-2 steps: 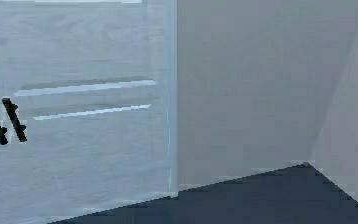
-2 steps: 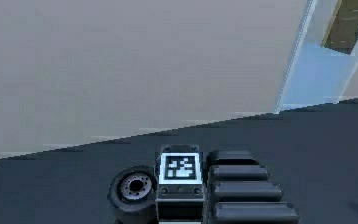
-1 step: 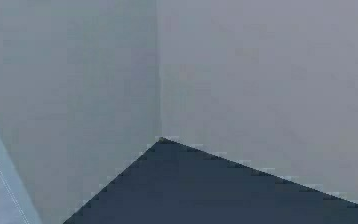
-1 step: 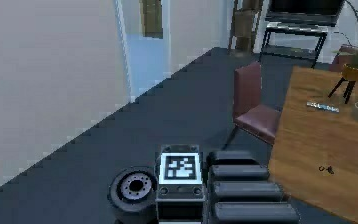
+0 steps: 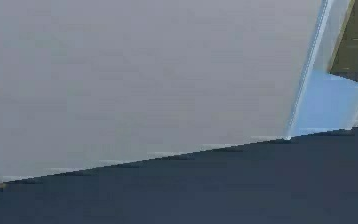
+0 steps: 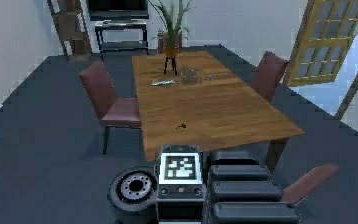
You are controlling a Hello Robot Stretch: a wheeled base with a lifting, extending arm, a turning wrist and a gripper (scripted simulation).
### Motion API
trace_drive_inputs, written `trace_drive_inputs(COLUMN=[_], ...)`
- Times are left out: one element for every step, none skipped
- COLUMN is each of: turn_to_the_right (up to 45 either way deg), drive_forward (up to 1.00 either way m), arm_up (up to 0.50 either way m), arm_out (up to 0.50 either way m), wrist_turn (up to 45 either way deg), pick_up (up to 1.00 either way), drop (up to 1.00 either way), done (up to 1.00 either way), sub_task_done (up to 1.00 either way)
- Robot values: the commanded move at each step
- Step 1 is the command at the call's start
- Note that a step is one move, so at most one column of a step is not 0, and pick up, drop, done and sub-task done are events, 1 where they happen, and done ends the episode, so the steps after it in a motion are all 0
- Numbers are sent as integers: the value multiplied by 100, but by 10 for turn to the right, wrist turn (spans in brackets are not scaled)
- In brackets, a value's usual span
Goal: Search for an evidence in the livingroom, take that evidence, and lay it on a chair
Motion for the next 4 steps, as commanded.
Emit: trace_drive_inputs(turn_to_the_right=[390,0,30,0], drive_forward=[0,100,0,80], arm_up=[0,0,0,0], arm_out=[0,0,0,0], wrist_turn=[0,0,0,0], pick_up=[0,0,0,0], drop=[0,0,0,0], done=[0,0,0,0], sub_task_done=[0,0,0,0])
